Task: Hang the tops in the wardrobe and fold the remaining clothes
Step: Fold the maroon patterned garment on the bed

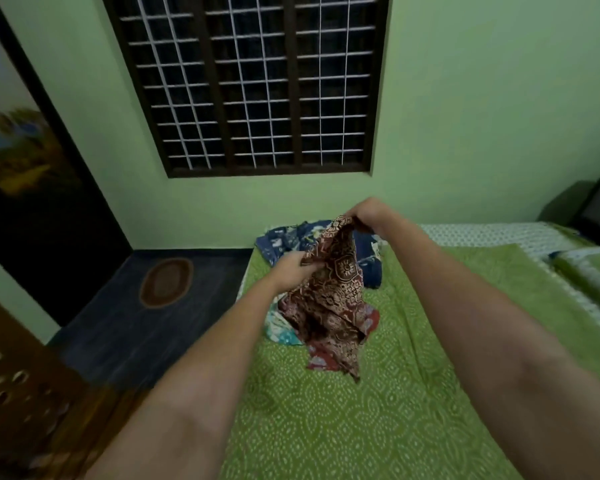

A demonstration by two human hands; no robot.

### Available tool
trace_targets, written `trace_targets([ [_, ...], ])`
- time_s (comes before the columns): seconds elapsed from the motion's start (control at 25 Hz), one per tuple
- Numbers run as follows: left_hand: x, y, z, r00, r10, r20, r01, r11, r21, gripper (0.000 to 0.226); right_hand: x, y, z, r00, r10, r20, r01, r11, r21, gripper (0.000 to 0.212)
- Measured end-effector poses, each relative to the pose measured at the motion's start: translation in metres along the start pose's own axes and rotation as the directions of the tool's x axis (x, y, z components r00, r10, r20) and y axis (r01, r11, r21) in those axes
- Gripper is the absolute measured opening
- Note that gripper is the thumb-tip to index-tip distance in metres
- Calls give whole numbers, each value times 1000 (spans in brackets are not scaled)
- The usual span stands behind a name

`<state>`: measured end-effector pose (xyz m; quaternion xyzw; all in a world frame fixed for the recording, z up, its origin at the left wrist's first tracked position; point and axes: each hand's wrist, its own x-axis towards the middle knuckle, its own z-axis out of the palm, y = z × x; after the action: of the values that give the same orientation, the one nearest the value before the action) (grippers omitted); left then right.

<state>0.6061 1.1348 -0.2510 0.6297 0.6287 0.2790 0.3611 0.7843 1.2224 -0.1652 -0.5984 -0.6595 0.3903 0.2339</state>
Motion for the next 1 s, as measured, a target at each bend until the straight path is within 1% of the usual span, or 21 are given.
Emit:
trace_targets([
  [0.04, -3, 2, -9, 999, 10, -43, -10, 1000, -5, 31, -12, -7, -2, 999, 14, -32, -13, 999, 36, 22],
  [0.08, -7, 7, -16, 995, 22, -96, -27, 998, -54, 27, -25, -13, -3, 998, 34, -57, -29, 995, 100, 24],
  [0.12, -11, 14, -22, 989, 14, -149, -33, 992, -125, 27, -36, -18, -2, 996, 46, -70, -30, 977, 209, 24],
  [0.16, -14, 22, -28, 981, 5, -192, -45, 978, -202, 30, -50, -23, 1, 998, 43, -55, -24, 949, 313, 21],
  [0.2, -15, 31, -33, 978, -12, -208, -46, 961, -272, 34, -63, -27, 7, 1000, 22, -5, -18, 916, 400, 18],
  [0.24, -16, 41, -37, 980, -19, -200, -46, 948, -315, 41, -71, -29, 15, 997, 5, 76, -38, 895, 445, 26],
  [0.28, -16, 50, -42, 983, -15, -185, -42, 952, -302, 48, -79, -32, 23, 988, -4, 157, -66, 895, 441, 39],
  [0.32, -14, 56, -46, 985, 8, -175, -53, 966, -254, 56, -86, -36, 32, 978, -21, 208, -70, 904, 421, 47],
  [0.36, -14, 62, -52, 986, 30, -166, -62, 979, -194, 57, -89, -40, 40, 975, -40, 218, -56, 906, 419, 45],
  [0.44, -14, 64, -69, 986, 99, -131, -106, 993, -47, 50, -88, -43, 52, 988, -65, 139, -5, 891, 454, 19],
  [0.48, -14, 61, -79, 987, 128, -102, -124, 991, 40, 49, -84, -43, 55, 995, -53, 80, 14, 904, 427, 12],
  [0.52, -12, 54, -89, 988, 141, -67, -133, 985, 111, 51, -78, -40, 55, 999, -30, 25, 19, 932, 362, 14],
  [0.6, -10, 36, -110, 991, 130, -23, -123, 974, 188, 50, -67, -31, 55, 995, 45, -86, -34, 992, 120, 16],
  [0.68, -11, 18, -129, 996, 86, -37, -73, 965, 252, 40, -58, -16, 51, 982, 92, -164, -119, 979, -163, 13],
  [0.72, -12, 11, -135, 997, 62, -44, -48, 962, 268, 38, -56, -9, 50, 982, 100, -163, -144, 949, -282, 14],
  [0.76, -11, 5, -140, 998, 38, -49, -23, 961, 276, 35, -56, -5, 51, 979, 104, -173, -158, 930, -332, 15],
  [0.8, -9, -1, -141, 998, 37, -52, -21, 961, 277, 34, -60, -4, 51, 975, 117, -189, -174, 933, -315, 14],
  [0.88, -3, -8, -140, 997, 54, -64, -38, 973, 228, 41, -60, -4, 55, 965, 121, -233, -181, 950, -256, 21],
  [0.92, -4, -8, -139, 996, 63, -65, -50, 980, 193, 49, -58, -4, 57, 954, 104, -281, -170, 961, -220, 22],
  [0.96, -5, -6, -138, 994, 91, -60, -77, 976, 202, 62, -56, -4, 59, 934, 69, -351, -145, 970, -195, 22],
  [1.0, -6, -5, -139, 992, 120, -38, -104, 953, 284, 74, -53, -3, 61, 909, 50, -413, -125, 980, -157, 22],
])
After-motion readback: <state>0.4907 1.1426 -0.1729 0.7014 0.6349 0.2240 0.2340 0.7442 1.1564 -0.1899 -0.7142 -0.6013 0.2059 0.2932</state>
